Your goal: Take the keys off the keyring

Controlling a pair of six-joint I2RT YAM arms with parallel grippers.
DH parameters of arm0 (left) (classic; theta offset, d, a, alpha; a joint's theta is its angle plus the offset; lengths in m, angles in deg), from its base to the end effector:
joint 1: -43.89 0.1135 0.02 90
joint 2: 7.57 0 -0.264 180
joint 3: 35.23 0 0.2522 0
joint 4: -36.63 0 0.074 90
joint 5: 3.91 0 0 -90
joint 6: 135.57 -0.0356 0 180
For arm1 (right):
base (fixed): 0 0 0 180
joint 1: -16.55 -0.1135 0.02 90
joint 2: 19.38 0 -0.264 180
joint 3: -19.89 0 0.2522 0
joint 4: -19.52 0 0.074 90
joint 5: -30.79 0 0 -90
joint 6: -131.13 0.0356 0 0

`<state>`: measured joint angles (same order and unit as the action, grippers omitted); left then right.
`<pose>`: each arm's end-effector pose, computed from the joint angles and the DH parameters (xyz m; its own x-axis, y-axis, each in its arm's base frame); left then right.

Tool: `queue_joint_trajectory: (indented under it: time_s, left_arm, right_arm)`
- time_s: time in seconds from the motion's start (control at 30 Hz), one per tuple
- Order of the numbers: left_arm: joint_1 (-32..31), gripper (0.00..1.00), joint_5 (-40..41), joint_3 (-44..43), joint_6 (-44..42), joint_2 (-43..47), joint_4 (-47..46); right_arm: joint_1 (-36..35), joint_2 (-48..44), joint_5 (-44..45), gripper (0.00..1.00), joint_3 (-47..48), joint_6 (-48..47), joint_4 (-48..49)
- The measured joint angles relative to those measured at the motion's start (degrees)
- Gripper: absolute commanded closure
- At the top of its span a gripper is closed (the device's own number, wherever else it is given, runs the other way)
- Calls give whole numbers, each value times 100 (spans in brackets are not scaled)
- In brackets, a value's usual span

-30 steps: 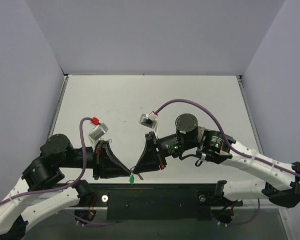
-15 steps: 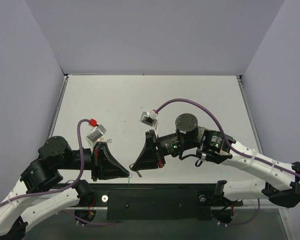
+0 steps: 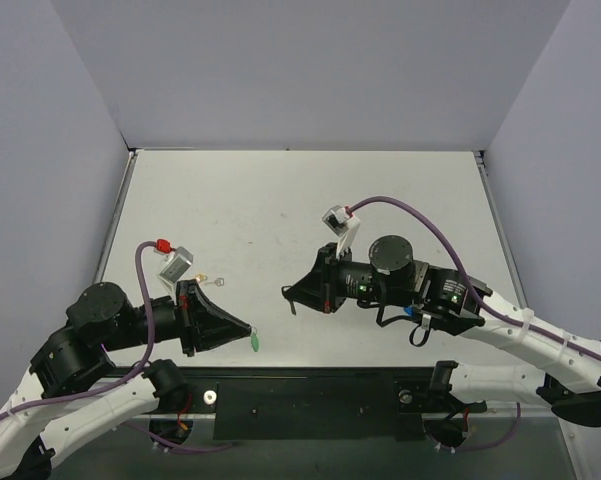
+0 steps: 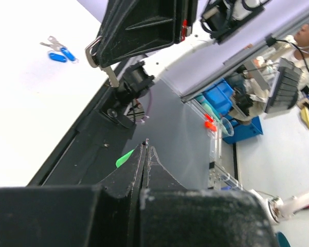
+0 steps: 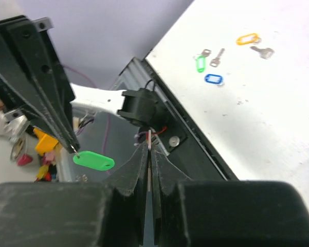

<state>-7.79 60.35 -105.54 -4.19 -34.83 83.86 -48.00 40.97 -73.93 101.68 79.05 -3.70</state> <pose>0.0346 -0.0687 0.3988 -0.6786 -0.1017 -0.7274 0.7019 0.2019 -0.6830 0.0918 0.2138 0.4318 -0.6143 0.0924 -0.7836 -0.7668 0.1642 0.6205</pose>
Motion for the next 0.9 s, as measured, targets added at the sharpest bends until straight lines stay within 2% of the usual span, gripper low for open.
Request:
queue_joint_trajectory:
  time_s: [0.47, 0.7, 0.9]
  left_arm:
    - [0, 100, 1368, 0, -240, -44, 643]
    - [0, 100, 2308, 17, -337, -839, 772]
    - [52, 100, 2771, 505, -472, -1762, 184]
  right_arm:
    - [-85, -522, 1967, 100, -997, 603, -610]
    - [-391, -708, 2691, 100, -1211, 1029, -1064]
    - [-726, -997, 3139, 100, -1296, 1314, -1272]
